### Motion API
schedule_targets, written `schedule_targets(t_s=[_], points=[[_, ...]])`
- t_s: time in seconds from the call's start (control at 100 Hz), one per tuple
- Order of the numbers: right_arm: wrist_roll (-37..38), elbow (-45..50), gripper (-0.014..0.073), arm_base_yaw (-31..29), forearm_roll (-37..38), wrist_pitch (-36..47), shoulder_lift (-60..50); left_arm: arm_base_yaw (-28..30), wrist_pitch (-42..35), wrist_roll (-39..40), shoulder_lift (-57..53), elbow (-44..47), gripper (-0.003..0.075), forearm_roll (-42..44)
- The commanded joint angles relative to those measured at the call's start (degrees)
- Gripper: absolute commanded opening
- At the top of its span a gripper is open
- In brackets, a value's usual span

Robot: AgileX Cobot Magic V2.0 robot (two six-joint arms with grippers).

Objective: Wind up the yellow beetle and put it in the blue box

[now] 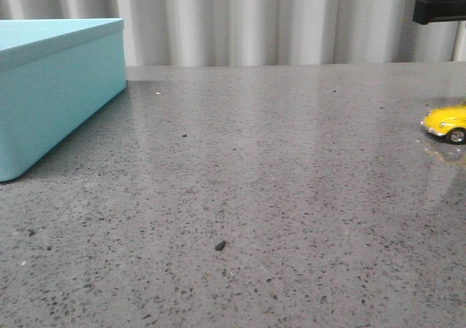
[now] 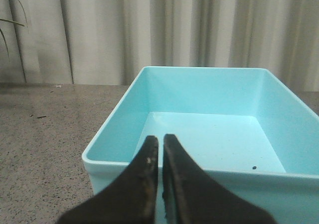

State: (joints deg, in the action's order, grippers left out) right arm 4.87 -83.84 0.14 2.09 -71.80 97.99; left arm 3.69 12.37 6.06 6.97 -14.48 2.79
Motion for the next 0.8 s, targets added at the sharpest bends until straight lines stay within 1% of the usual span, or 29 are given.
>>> schedule_targets(t_s=[0.0,0.25,0.49,0.62,0.79], points=[[-0.20,-0.50,-0.0061,-1.36,2.30,-1.11,-0.57,0.20,-5.01,0.29,1.17,-1.96,-0.0021,0.00],[-0.20,-0.62,-0.0061,-1.48,2.18,-0.87,-1.62,0.20,-5.01,0.29,1.17,-1.96,-0.0021,0.00],[-0.92,-4.64,-0.0061,-1.28,-3.39,0.12,-11.63,0.20,-5.01,0.29,1.17,-1.96,-0.0021,-0.10],[-1.08,-6.71,-0.0061,-1.28,-3.39,0.35,-15.85,0.20,-5.01,0.29,1.17,-1.96,-0.0021,-0.10],[-1.08,-6.73,-0.0061,-1.28,-3.39,0.63,-18.72,0.20,-5.01,0.29,1.17,-1.96,-0.0021,-0.10]])
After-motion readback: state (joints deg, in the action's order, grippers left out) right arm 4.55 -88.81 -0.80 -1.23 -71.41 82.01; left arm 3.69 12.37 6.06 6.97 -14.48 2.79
